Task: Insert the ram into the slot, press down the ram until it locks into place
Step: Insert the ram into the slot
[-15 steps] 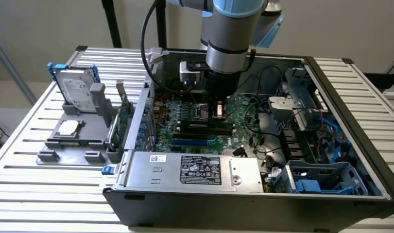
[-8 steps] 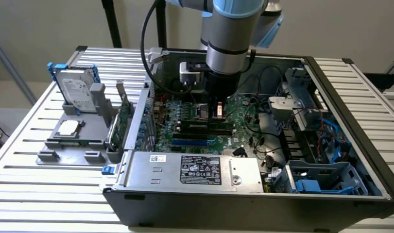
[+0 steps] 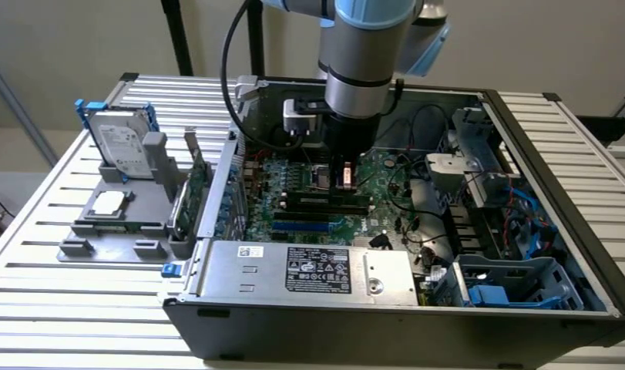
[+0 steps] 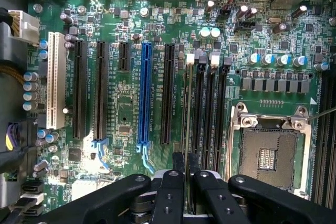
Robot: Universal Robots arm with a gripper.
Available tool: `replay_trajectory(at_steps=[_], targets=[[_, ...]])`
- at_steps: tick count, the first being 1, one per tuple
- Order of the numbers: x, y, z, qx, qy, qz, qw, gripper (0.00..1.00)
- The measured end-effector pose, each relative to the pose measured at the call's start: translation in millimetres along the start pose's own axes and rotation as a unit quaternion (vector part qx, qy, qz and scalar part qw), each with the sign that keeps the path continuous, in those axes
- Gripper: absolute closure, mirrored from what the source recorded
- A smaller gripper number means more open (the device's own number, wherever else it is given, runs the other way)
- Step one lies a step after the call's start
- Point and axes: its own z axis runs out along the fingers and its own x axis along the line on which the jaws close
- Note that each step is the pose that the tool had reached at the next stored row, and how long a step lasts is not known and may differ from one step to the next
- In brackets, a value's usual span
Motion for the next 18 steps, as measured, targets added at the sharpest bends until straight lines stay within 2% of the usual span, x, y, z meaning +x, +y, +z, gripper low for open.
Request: replay_trajectory(at_steps=[18], targets=[[-0.3,2.1,1.9,0.0049,-0.0001,0.004,1.0000,0.86]])
